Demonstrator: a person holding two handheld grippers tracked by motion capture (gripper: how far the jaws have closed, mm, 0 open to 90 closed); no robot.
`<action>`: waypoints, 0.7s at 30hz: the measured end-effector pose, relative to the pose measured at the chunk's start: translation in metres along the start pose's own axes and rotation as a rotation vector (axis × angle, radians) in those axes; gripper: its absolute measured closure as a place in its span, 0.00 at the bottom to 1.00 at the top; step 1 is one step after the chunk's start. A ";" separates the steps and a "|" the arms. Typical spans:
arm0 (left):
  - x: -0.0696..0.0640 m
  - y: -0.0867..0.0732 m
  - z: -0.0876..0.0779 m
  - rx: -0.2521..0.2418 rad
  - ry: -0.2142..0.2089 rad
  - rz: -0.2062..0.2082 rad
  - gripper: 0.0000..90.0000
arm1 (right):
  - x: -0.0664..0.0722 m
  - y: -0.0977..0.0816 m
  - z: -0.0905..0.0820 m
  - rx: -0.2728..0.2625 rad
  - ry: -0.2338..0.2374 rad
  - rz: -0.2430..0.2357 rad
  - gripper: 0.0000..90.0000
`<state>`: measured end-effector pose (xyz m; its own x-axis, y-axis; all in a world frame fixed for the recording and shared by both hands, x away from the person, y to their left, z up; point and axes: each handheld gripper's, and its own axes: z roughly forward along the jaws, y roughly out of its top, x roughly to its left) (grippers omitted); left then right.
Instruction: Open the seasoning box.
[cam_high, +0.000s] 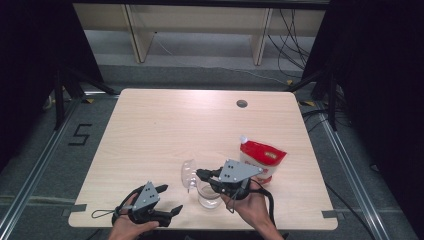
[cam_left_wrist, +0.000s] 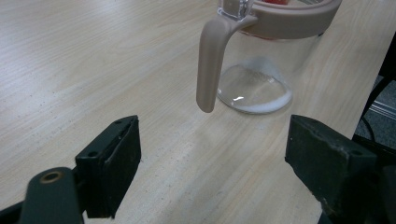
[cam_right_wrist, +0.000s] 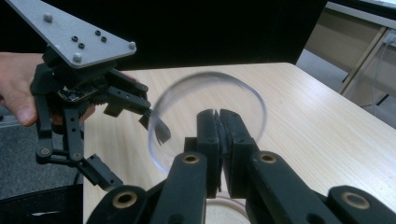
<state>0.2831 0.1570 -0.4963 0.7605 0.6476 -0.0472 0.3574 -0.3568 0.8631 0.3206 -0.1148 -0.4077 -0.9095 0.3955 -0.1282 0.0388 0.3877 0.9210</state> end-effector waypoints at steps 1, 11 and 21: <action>0.000 0.000 0.000 -0.007 -0.003 -0.006 0.20 | 0.000 0.000 0.001 -0.001 0.005 -0.007 0.97; 0.001 0.000 0.000 -0.005 -0.001 -0.012 0.20 | -0.009 -0.018 -0.020 -0.005 -0.050 0.050 0.89; 0.002 0.002 -0.002 -0.012 0.000 -0.026 0.18 | -0.018 -0.045 -0.034 -0.031 -0.044 0.083 0.74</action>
<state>0.2846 0.1590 -0.4942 0.7511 0.6566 -0.0697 0.3706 -0.3318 0.8675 0.3208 -0.1676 -0.4349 -0.8846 0.4617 -0.0665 0.0996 0.3262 0.9400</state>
